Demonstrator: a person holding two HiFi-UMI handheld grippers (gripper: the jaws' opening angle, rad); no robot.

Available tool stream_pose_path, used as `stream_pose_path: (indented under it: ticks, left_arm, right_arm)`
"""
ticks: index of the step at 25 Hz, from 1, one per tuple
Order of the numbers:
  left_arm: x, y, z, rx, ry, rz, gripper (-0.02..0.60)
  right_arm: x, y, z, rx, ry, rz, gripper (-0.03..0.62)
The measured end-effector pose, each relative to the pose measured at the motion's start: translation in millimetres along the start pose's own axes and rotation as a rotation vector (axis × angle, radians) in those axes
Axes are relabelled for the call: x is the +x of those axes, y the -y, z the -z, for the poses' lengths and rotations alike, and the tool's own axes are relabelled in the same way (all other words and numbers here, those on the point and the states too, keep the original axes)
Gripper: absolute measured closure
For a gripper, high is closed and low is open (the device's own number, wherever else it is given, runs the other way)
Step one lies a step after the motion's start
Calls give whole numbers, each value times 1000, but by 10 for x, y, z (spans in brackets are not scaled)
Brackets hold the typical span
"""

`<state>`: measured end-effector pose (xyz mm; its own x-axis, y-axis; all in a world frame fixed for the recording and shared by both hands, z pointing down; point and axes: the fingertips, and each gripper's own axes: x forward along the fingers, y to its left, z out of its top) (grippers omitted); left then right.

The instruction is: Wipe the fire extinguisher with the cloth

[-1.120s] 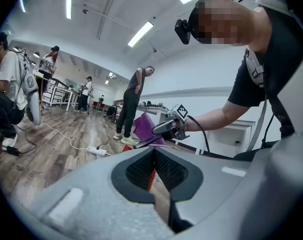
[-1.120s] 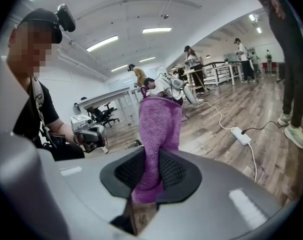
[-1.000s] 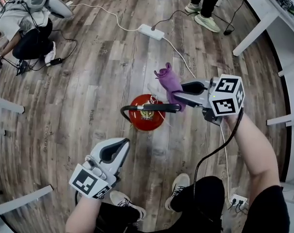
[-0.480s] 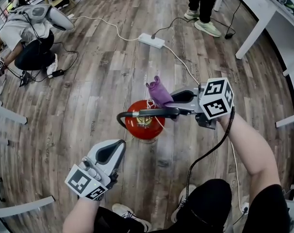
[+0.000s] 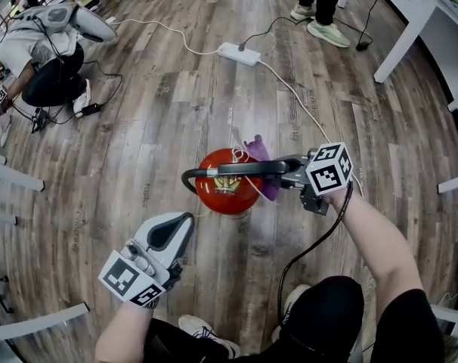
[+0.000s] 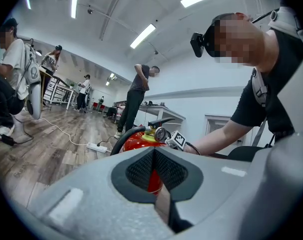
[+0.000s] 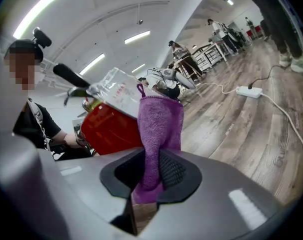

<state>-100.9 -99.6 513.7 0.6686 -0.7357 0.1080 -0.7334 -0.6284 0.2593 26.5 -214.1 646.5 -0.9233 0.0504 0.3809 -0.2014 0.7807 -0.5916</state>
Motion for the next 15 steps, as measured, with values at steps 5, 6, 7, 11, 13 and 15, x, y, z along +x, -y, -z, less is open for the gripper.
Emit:
stream_pose_path:
  ticks: [5,6,7,11,13,15]
  left_arm:
    - [-18,-60,90,-4,-28,-11,577]
    - [-22,-68,109,-3,-37,-13,577]
    - [-28,-74,126,-3,-44,-16,577]
    - [-94,-100,196,0,-73,-29,577]
    - [-139,-125,240,-1,-88,-38,577]
    - [-181,-152,294,-1,-106,-51,577]
  right_arm:
    - [231,274,531,150,31,5,522]
    - [269,340,652,171,25,15,522]
    - [318,399,794,188,8,24,522]
    - [521,640,1352,290,-28,61,522]
    - [621,751,1664,328,-78,101,522]
    - [729,820,1968,348,-152,142,522]
